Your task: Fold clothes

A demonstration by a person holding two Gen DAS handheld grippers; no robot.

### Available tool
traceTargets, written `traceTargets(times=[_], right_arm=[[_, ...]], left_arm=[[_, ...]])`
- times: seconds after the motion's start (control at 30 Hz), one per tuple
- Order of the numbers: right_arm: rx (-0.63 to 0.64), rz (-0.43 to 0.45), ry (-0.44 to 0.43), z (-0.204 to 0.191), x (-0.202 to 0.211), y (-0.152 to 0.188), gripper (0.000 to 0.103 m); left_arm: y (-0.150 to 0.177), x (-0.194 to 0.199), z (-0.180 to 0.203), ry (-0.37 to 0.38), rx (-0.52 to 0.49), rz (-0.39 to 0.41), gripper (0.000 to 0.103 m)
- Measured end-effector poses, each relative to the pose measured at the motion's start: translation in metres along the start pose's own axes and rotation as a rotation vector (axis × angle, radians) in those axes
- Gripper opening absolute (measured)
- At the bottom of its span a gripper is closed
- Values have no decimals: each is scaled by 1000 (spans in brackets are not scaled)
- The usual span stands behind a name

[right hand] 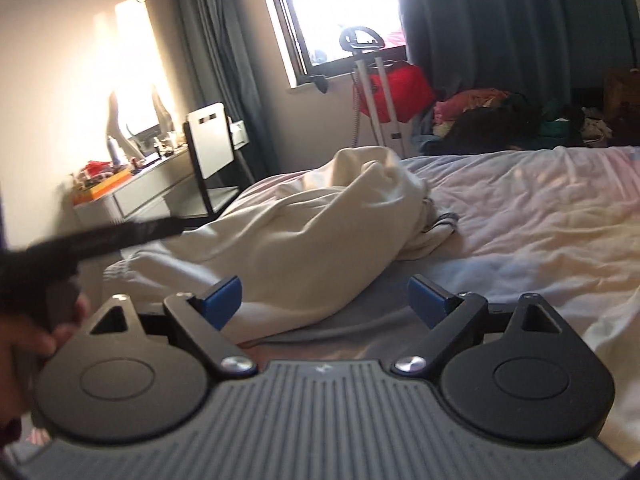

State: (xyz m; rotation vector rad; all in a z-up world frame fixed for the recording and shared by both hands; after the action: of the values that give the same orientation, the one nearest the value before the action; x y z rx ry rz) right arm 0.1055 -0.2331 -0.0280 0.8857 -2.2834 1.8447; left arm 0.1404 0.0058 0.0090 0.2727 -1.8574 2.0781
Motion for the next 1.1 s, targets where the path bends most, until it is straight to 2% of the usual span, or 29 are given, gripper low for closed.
traceTargets(times=[0.1, 0.23, 0.37, 0.53, 0.6, 0.63, 0.7, 0.9, 0.93, 1.0, 1.1], right_arm=[[39, 1, 11, 9, -31, -31, 92], [70, -11, -19, 9, -94, -76, 91], [143, -75, -4, 3, -190, -112, 91], [291, -147, 91, -14, -327, -142, 91], [405, -116, 205, -20, -373, -153, 91], [434, -123, 223, -23, -394, -157, 91], [443, -182, 209, -28, -434, -154, 91], [513, -487, 193, -30, -499, -106, 90], [504, -482, 195, -31, -494, -105, 83], [485, -473, 201, -33, -485, -105, 17], [489, -418, 198, -37, -452, -115, 15]], left_arm=[[12, -10, -14, -2, 36, 7, 85], [24, -32, -41, -14, 63, -15, 85], [32, -45, -61, -48, -10, 31, 88], [45, -66, -76, -35, -8, 27, 88], [51, -74, -80, -24, 2, 19, 88], [53, -78, -82, -19, 7, 15, 88], [59, -87, -87, -9, 17, 7, 88], [75, -111, -100, 23, 47, -17, 88], [77, -115, -102, 28, 52, -20, 88], [78, -114, -103, 28, 57, -14, 88], [76, -109, -103, 33, 58, 3, 88]])
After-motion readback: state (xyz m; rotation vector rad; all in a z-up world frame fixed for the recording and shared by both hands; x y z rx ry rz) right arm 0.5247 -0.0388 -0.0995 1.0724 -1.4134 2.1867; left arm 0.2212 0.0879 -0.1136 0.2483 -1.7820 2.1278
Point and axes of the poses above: each gripper's, at about its wrist camera, not at the fingertips, and x roughly against the way its jaws point, z to its right, y to its underside, the point moved 7 cm from there along -x, roughly the way its jaws point, and after that the axes turned 3 degrees about -y, right-handed, at the moved point
